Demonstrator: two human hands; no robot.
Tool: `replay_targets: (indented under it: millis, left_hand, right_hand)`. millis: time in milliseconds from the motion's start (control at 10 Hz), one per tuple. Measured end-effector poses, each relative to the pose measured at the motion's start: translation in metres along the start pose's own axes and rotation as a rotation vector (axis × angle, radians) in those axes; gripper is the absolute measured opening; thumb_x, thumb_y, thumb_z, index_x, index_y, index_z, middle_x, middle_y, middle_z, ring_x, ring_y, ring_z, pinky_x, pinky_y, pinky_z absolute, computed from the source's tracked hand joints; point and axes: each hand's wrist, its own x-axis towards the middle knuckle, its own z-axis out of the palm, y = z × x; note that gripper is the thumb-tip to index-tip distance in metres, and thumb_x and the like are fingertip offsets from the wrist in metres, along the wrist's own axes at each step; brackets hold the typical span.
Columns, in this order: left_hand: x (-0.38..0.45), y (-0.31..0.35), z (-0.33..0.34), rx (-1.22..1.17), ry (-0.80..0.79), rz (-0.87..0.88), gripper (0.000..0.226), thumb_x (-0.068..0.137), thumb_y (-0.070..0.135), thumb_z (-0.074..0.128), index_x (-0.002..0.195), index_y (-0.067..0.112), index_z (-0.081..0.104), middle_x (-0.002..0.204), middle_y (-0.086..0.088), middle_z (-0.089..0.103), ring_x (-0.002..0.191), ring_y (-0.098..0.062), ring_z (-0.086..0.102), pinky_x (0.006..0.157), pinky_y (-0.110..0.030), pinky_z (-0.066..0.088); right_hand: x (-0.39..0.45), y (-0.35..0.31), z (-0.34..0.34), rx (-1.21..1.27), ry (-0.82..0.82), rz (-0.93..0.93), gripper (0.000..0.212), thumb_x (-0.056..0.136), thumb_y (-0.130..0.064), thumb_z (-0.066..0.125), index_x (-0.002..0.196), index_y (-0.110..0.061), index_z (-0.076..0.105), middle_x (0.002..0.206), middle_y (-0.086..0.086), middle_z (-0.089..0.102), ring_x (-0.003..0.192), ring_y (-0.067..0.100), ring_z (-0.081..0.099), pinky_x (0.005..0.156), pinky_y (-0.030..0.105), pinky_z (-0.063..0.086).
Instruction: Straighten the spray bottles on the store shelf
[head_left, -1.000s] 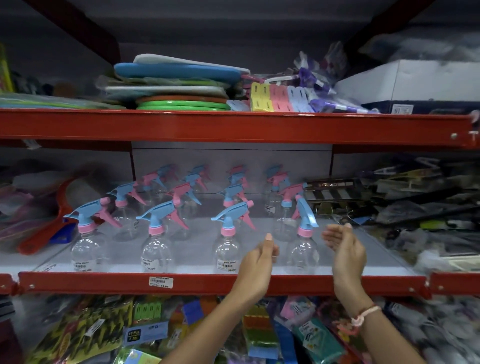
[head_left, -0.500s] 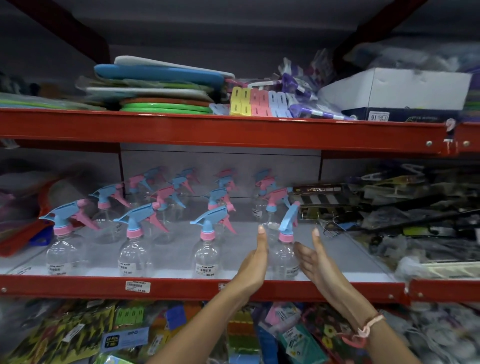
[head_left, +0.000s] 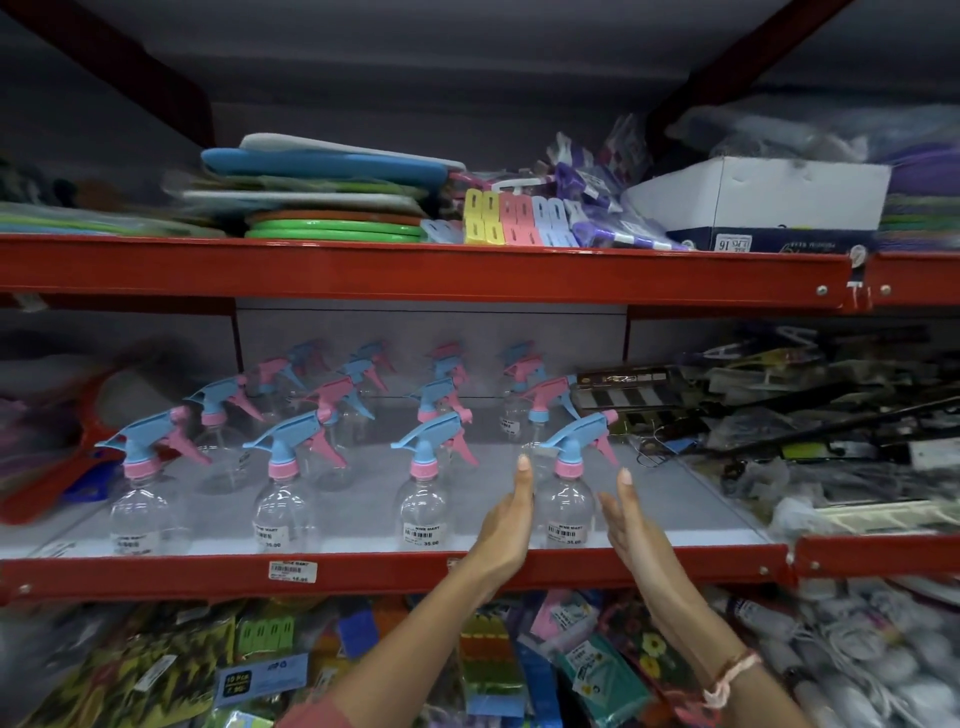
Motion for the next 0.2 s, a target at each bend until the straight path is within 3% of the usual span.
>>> replay_targets:
  millis: [100, 200]
  left_hand:
    - [-0.017, -0.002, -0.016, 0.072, 0.039, 0.137, 0.082, 0.076, 0.079, 0.02, 0.126, 0.023, 0.054, 0.125, 0.003, 0.056, 0.121, -0.014, 0.051, 0.105, -0.032, 0.038]
    - [-0.035, 0.005, -0.038, 0.129, 0.193, 0.269, 0.056, 0.091, 0.059, 0.031, 0.12, 0.02, 0.058, 0.116, 0.006, 0.061, 0.108, -0.008, 0.055, 0.095, -0.025, 0.043]
  right_hand:
    - [-0.023, -0.015, 0.013, -0.027, 0.157, -0.206, 0.068, 0.087, -0.069, 0.024, 0.133, -0.028, 0.054, 0.14, 0.0, 0.055, 0.133, 0.019, 0.047, 0.104, 0.031, 0.033]
    - [-0.04, -0.039, 0.026, -0.033, 0.195, -0.385, 0.044, 0.093, -0.056, 0.031, 0.117, -0.034, 0.062, 0.114, -0.008, 0.069, 0.112, 0.008, 0.06, 0.083, 0.009, 0.039]
